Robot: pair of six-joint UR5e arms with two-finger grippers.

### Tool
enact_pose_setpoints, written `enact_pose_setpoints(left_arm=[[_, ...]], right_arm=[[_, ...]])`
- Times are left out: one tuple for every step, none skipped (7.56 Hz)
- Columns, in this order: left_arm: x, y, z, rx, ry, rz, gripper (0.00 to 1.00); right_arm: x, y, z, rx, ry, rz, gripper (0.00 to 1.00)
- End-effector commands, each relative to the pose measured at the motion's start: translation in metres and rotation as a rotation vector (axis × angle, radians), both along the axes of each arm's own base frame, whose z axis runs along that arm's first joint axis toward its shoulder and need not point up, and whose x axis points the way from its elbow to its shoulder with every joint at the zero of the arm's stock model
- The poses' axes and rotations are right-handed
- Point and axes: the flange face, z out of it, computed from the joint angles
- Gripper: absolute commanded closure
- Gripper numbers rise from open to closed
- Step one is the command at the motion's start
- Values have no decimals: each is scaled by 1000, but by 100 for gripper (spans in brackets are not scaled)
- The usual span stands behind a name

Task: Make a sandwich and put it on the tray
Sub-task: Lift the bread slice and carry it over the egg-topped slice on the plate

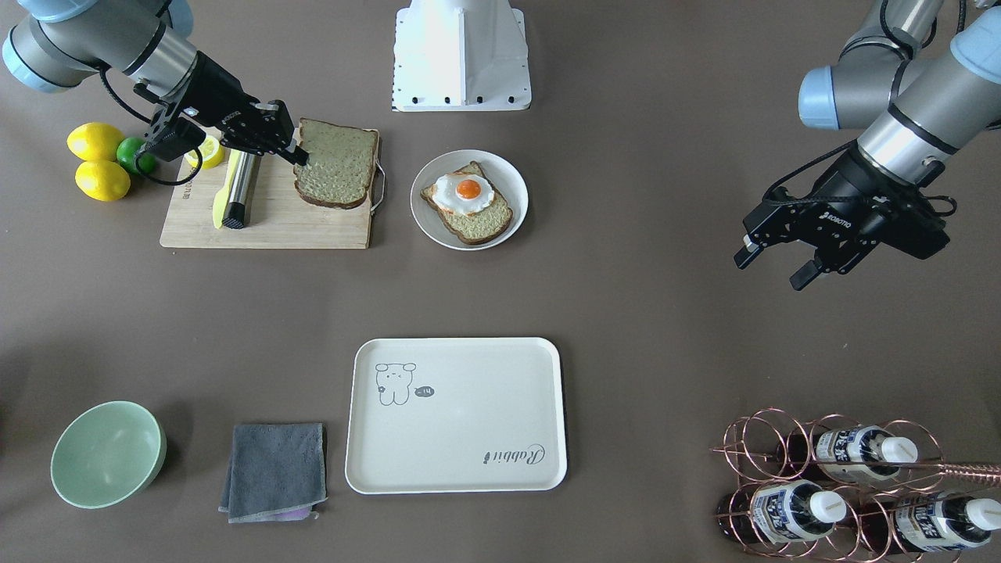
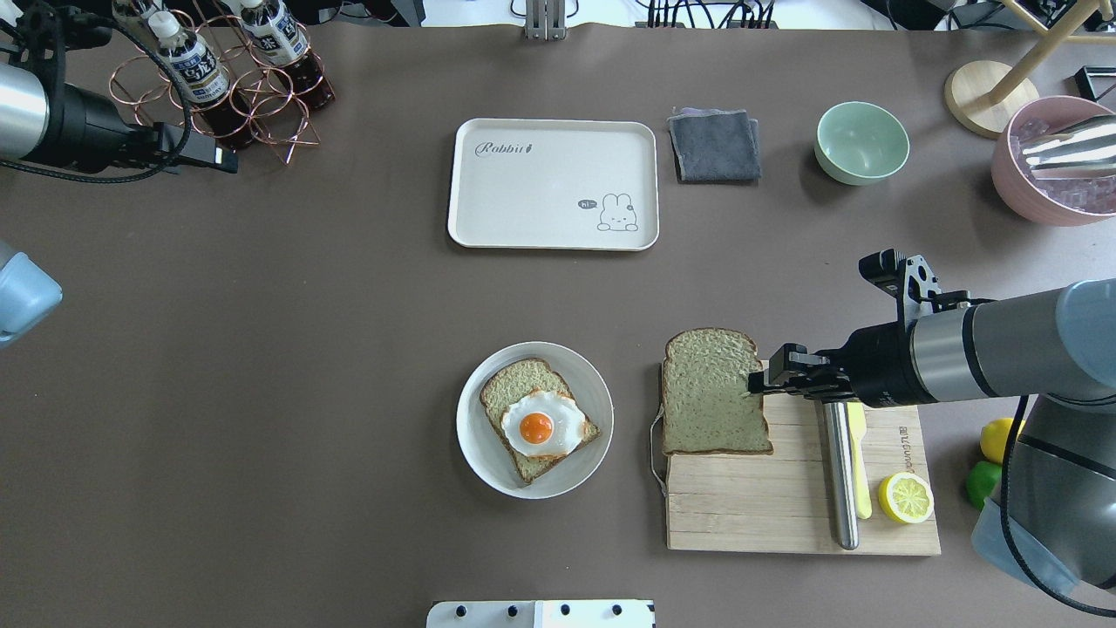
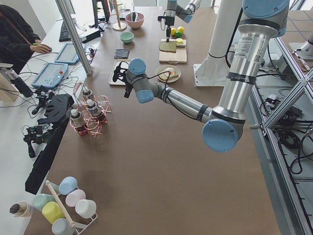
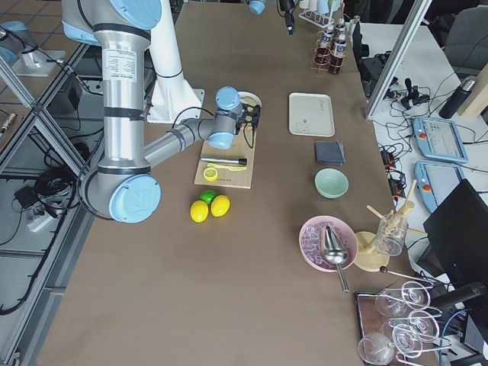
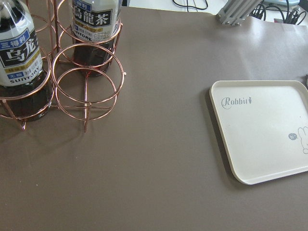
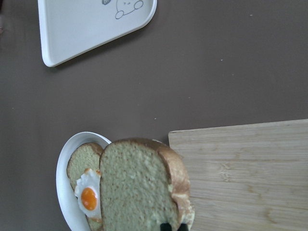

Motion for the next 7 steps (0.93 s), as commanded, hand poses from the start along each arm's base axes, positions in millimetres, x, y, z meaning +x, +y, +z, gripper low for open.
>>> enact_pose_setpoints(left_arm=[[1,-2,4,-7,-3,1,5],[2,-2,4,-9,-3,2,5],[2,-3,4,-9,-3,2,5],[3,-5,3,-8,-5,1,5],[7,-12,4,-12,-6,1,5],[7,-13,2,-10,-4,2,5],[8,-13,3,-12,-6,1,5]], right_arm=[[-32,-22,-31,-29,-95,24,100],[-44,-14,-33,-18,-96,19,100],[-65,-17,-44,9,-106,1,100],[-90,-21,-56,17,-116,6,100],[-105,-17,-58,25,-115,18,100],[-114,-17,-56,72,-102,6,100],[-125,-18,-53,114,-85,-5,100]])
